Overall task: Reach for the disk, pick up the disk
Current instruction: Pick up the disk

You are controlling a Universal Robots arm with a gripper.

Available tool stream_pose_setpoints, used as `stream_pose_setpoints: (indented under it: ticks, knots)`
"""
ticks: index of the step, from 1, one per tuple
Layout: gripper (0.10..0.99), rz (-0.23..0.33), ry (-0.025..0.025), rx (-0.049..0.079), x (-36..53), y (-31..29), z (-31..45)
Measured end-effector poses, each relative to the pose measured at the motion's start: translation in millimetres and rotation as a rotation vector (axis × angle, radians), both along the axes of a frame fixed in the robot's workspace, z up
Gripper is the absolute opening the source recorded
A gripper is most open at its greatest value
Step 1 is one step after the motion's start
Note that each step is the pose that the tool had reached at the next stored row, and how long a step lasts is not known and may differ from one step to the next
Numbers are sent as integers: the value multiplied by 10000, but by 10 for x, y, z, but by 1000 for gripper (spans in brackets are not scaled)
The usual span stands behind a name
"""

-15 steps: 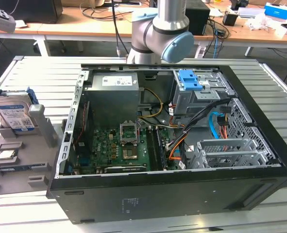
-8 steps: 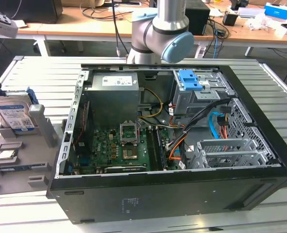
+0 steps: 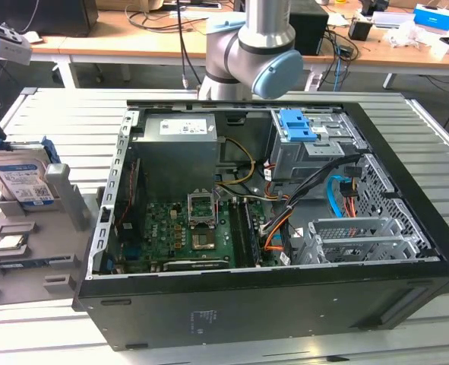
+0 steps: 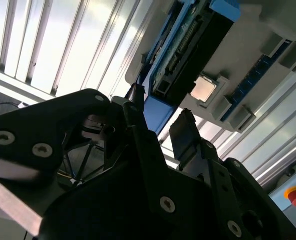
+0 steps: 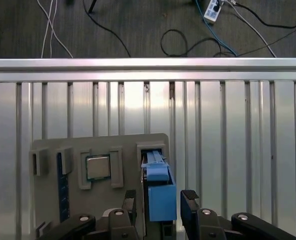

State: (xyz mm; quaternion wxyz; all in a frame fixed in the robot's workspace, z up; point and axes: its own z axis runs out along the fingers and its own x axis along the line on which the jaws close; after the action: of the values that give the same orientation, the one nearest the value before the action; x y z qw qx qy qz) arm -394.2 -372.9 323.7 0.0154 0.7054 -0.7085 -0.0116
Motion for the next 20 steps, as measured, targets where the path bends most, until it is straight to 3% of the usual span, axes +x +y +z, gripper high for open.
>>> stream_pose_setpoints:
  ticks: [12, 17, 20]
  knots:
    - [482, 236, 0, -82, 6, 21, -268]
    - [482, 255, -1, -85, 5, 21, -346]
    - [482, 255, 1, -86, 5, 21, -348]
